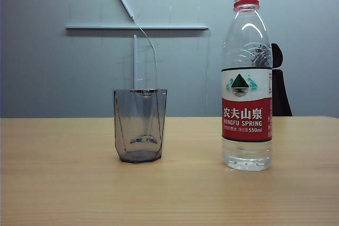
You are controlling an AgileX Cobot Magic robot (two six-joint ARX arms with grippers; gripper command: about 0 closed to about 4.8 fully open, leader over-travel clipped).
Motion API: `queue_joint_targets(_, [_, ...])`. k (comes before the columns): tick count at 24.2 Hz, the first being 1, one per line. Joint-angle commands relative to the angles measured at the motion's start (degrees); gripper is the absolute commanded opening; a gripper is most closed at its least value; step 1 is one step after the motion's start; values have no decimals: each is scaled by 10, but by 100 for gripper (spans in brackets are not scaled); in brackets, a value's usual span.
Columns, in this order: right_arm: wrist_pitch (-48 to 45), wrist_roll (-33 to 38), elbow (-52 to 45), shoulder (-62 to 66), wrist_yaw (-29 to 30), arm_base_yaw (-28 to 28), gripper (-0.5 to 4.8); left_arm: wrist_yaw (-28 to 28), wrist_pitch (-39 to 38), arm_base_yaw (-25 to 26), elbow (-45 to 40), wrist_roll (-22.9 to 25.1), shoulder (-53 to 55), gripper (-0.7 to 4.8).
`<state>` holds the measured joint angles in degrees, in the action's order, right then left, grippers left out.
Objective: Pick up the mineral water bottle on the table and pour water into the mug until it's half full.
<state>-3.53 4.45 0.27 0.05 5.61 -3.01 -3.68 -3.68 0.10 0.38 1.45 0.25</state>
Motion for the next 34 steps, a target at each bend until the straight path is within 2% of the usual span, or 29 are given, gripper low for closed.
queue_joint_targets(1, [-10,-2,-2,-1,1,0,-5,-1,7,0,1,-3,1,-2])
queue_joint_targets(24, [-10,-2,-2,-1,1,0,-5,-2,7,-14,1,-2,1,-2])
queue_joint_targets(26, [-10,-2,-2,-1,1,0,-5,-2,7,-29,1,-2,1,-2])
queue_joint_targets(31, [-10,-2,-2,-1,1,0,-5,-2,7,-113,1,-2,1,-2])
queue_joint_targets(34, [-10,-2,-2,-1,1,0,-5,-1,7,-196,1,-2,2,-2])
